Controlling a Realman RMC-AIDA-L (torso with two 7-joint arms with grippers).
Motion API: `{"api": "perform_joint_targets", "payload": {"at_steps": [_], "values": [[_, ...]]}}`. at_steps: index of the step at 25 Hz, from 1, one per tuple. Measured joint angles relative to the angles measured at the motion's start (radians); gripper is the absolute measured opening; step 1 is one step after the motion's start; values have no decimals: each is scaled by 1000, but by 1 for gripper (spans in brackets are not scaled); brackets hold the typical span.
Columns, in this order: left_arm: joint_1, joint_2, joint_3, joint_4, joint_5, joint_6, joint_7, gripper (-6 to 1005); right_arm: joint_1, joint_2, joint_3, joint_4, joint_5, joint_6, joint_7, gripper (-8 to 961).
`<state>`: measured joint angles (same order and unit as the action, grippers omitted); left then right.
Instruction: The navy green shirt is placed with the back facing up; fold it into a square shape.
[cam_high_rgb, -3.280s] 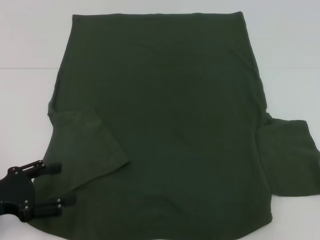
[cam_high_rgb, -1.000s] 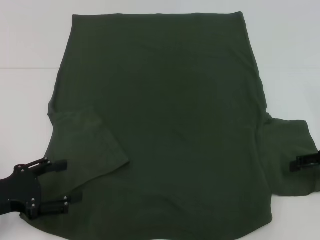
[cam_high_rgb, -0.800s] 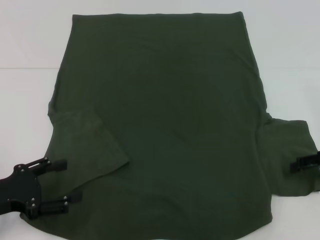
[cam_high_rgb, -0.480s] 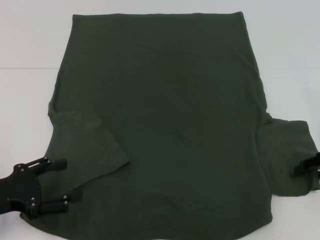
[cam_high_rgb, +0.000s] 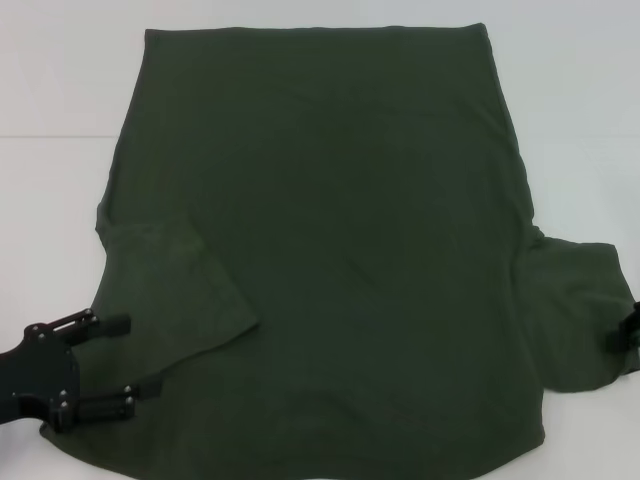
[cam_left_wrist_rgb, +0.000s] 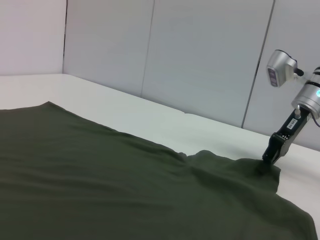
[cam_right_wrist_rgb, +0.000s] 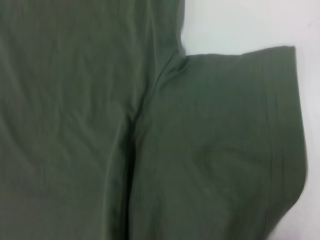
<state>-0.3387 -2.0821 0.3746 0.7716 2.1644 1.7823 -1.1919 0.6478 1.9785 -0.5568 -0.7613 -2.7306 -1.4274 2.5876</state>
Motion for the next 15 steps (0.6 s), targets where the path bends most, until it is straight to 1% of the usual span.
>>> {"api": "perform_joint_targets", "payload": {"at_steps": [1, 3, 9, 15], "values": [[0, 0, 0, 0, 0, 0, 0, 904, 2, -1, 0, 0, 0, 0, -1, 314], [-2, 1, 0, 0, 0, 0, -1, 904, 4, -3, -1, 3, 0, 0, -3, 104], [-4, 3, -1, 0, 0, 1, -6, 903, 7, -7, -18, -1, 2, 0, -5, 25], [-5, 7, -4, 0, -1, 7, -9, 903, -3, -24, 12, -59, 18, -9, -4, 26]]}}
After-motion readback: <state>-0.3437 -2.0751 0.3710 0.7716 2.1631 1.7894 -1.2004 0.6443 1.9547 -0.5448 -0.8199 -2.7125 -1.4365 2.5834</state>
